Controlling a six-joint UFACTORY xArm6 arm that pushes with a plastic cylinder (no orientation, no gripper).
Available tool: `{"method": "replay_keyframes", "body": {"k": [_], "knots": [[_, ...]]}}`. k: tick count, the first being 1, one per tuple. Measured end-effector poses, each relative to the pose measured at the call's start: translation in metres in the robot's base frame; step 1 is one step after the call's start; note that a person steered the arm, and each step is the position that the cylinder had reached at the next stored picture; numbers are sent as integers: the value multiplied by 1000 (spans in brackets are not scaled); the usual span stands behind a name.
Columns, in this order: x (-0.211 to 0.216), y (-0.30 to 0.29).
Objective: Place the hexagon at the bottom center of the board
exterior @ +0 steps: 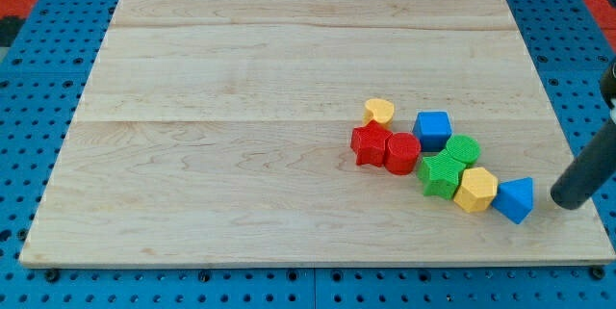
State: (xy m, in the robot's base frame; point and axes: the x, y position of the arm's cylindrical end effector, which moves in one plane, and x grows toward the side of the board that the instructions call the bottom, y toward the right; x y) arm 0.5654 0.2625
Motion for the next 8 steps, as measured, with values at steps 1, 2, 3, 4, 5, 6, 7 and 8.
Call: {"method": "replay_keyframes", "body": {"k": [1, 2, 3, 4, 5, 6, 7, 8], "knots": [[4, -55], [-16, -104], [-27, -143], [-23, -153], [-23, -144], [-9, -145], [-1, -148], [-3, -212]]}}
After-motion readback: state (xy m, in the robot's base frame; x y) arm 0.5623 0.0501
